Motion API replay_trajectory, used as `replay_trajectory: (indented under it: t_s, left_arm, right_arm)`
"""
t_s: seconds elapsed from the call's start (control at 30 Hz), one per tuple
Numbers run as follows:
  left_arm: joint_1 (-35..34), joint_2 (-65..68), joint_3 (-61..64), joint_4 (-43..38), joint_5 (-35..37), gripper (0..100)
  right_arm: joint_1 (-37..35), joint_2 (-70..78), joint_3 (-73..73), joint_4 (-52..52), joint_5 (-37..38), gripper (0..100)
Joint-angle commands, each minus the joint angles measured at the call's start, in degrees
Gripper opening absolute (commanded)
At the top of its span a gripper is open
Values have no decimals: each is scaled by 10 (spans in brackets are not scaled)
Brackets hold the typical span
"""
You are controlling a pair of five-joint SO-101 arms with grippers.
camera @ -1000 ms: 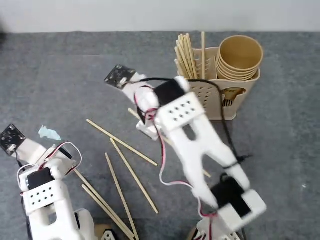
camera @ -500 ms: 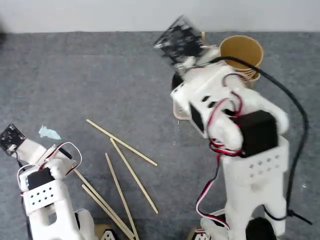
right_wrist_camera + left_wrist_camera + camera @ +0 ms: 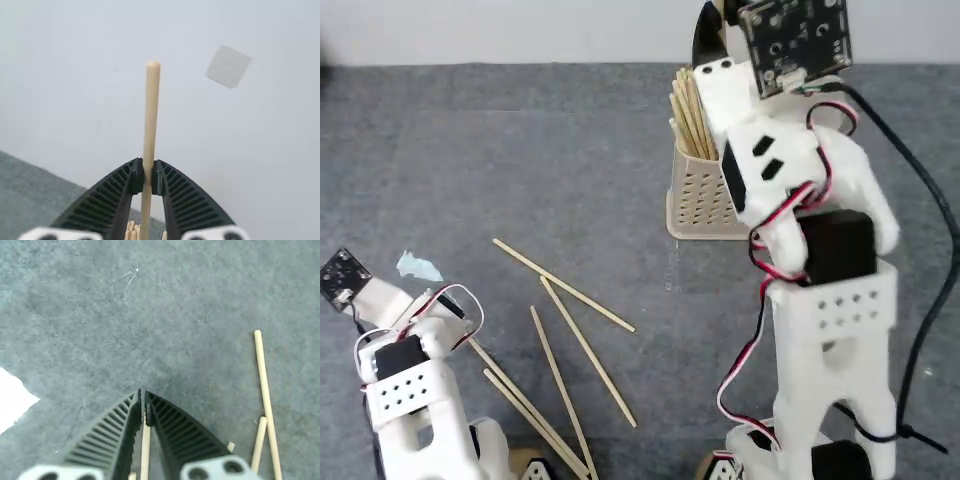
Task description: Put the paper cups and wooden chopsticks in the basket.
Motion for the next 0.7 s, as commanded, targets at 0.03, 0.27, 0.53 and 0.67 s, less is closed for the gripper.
replay_trajectory:
  t_s: [0.03,0.27,0.53,0.67]
  left_arm:
    - [-2,-12,-4,-11,-4,11]
    - [-1,-12,-4,-11,-4,11]
    - [-2,-12,-4,-11,-4,11]
    - [-3,-12,-4,-11,-4,11]
  right_arm:
    - [20,-13,91,-86,-13,9]
    - [31,-13,181,-139,-11,55]
    - [2,-37,77,3,-9,203]
    - [-49,-33,20,154,-7,195]
